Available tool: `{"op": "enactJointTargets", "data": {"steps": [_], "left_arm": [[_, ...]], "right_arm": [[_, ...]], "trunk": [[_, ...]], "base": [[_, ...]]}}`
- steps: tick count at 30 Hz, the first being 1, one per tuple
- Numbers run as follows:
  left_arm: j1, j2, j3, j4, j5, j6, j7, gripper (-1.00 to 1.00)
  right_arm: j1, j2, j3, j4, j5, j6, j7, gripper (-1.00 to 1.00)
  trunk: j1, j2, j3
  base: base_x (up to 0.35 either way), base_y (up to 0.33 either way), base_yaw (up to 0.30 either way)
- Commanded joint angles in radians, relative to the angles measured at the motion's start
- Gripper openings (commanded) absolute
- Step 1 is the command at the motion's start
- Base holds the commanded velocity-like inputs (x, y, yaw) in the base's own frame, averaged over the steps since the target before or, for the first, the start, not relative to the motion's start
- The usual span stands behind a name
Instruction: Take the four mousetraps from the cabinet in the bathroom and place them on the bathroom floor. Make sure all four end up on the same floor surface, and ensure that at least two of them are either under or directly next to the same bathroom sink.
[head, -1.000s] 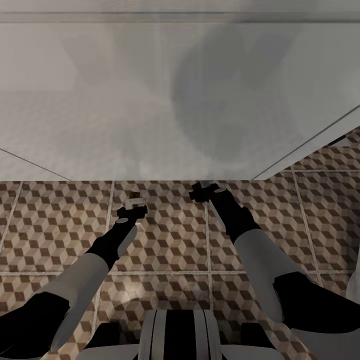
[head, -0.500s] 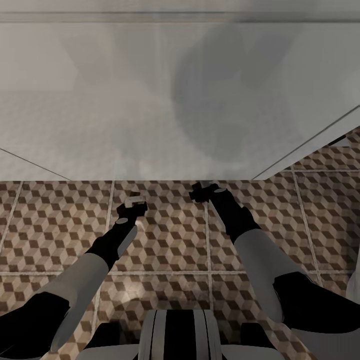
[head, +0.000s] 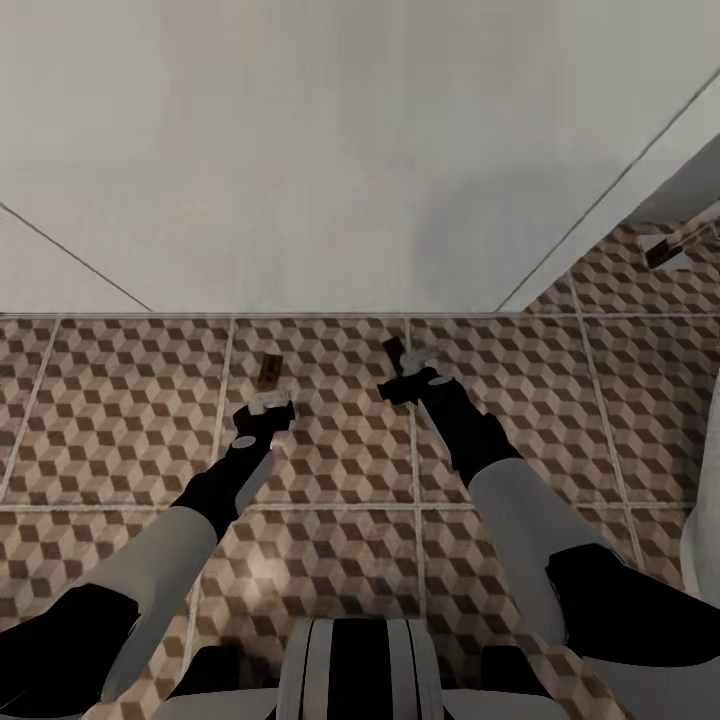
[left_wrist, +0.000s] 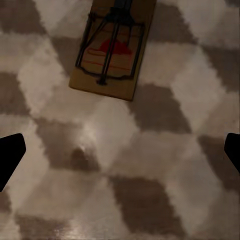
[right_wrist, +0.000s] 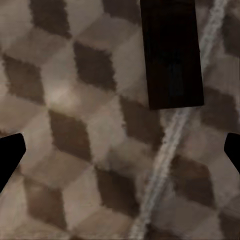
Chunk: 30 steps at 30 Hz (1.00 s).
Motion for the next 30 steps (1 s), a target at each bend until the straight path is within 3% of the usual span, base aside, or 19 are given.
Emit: {"op": "enactJointTargets", "data": {"steps": [1,30], "left_arm": [[0.000,0.001,-0.007,-0.001,0.009,0.002,0.009,1.00],[0.000,0.001,-0.007,-0.002,0.009,0.001,0.009,1.00]], "right_arm": [[0.000,0.000,0.000,-0.002,0.011,0.006,0.007,1.00],[0.000,0.000,0.000,0.001,0.011,0.006,0.007,1.00]], "trunk": [[-0.001,0.000,0.000],[-0.001,0.000,0.000]], "base": [[-0.324,0.000,0.000],[-0.329,0.000,0.000]]}}
